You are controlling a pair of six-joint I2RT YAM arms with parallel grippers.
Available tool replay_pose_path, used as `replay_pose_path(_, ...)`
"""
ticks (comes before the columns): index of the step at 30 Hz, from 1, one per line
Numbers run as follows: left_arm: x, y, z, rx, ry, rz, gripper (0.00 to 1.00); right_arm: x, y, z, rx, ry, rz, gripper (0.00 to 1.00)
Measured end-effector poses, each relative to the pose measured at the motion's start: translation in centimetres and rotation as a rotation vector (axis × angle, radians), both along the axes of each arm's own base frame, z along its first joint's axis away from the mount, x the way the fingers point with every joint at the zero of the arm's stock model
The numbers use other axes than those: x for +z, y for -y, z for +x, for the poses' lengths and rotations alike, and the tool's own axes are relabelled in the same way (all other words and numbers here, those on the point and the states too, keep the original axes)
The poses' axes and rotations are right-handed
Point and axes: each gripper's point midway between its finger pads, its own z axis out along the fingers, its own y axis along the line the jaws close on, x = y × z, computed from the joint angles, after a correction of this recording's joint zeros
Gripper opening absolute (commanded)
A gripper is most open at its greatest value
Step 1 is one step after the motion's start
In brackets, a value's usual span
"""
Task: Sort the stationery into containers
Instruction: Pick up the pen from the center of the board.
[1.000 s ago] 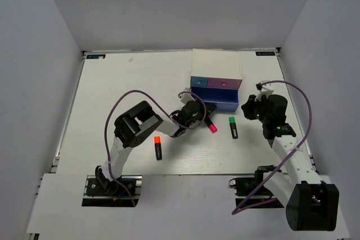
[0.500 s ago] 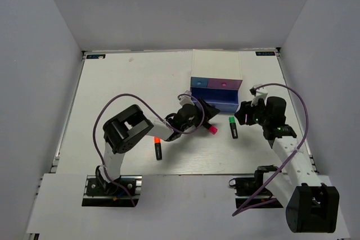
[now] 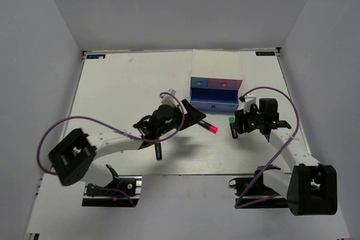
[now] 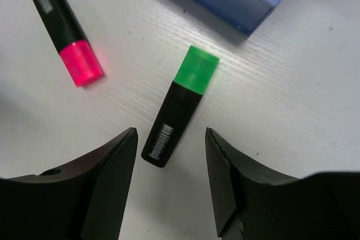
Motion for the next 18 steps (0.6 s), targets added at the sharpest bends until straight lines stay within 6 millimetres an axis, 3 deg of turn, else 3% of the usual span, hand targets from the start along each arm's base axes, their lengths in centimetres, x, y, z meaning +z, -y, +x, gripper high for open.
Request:
replay_pose_path(4,2.0,-4.3,-0.8,0.103,0.002,0.051,1.0,-1.8,-0.3,-0.9,0.058,-0.072,-0.037,0.63)
replay_pose_path(7,2.5,-8.2,-1.5,0.206,-0.012,0.102,1.0,-2.5,-0.7,-1.1,0.087,-0.108,-0.057,0.65)
replay_pose_path(12,1.2,-14.8,-3.3,0.363,-0.049,0.189,1.0,-3.3,-0.5,-0.8,0.075,-0.128,-0.117,0.67)
replay_pose_path(15,-0.3,-17.6,-4.3,0.427,-0.091,0.236,1.0,-4.0,-0.3,-0.7,0.059,-0.146,-0.155,0.67)
replay_pose_path(18,-2.4,-19.6,-5.4,0.461,-0.138,0.293,1.0,-4.7,-0.1,-0.4,0.044,-0.163,-0.184,0.57)
